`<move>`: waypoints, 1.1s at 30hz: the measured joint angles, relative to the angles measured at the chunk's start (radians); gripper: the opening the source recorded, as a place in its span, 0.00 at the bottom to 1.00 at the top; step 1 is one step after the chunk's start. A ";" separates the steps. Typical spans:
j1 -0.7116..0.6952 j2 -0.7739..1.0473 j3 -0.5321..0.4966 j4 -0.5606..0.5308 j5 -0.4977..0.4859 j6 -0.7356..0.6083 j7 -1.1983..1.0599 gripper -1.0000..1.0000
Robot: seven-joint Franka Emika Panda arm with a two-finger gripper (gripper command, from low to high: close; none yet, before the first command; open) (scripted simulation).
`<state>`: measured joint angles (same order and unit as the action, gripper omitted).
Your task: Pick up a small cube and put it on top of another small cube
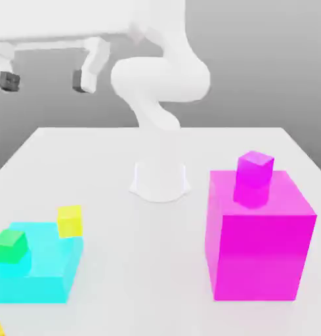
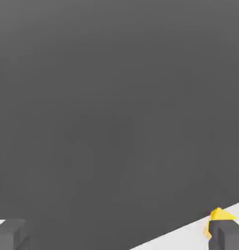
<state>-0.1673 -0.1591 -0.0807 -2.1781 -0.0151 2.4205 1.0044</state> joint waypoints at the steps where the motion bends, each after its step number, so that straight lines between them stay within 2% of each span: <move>1: -0.008 0.036 -0.007 0.007 0.003 0.007 0.009 0.50; 17: -0.168 0.622 -0.075 0.119 0.137 0.114 0.092 0.50; 21: -0.196 0.767 -0.053 0.151 0.170 0.207 0.079 0.50; 22: -0.199 0.787 -0.048 0.156 0.174 0.222 0.077 0.00; 28: -0.201 0.797 -0.046 0.158 0.178 0.230 0.074 0.00; 33: -0.181 0.662 -0.074 0.123 0.151 0.129 0.095 0.00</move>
<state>-0.3488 0.5028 -0.1552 -2.0554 0.1359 2.5498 1.0998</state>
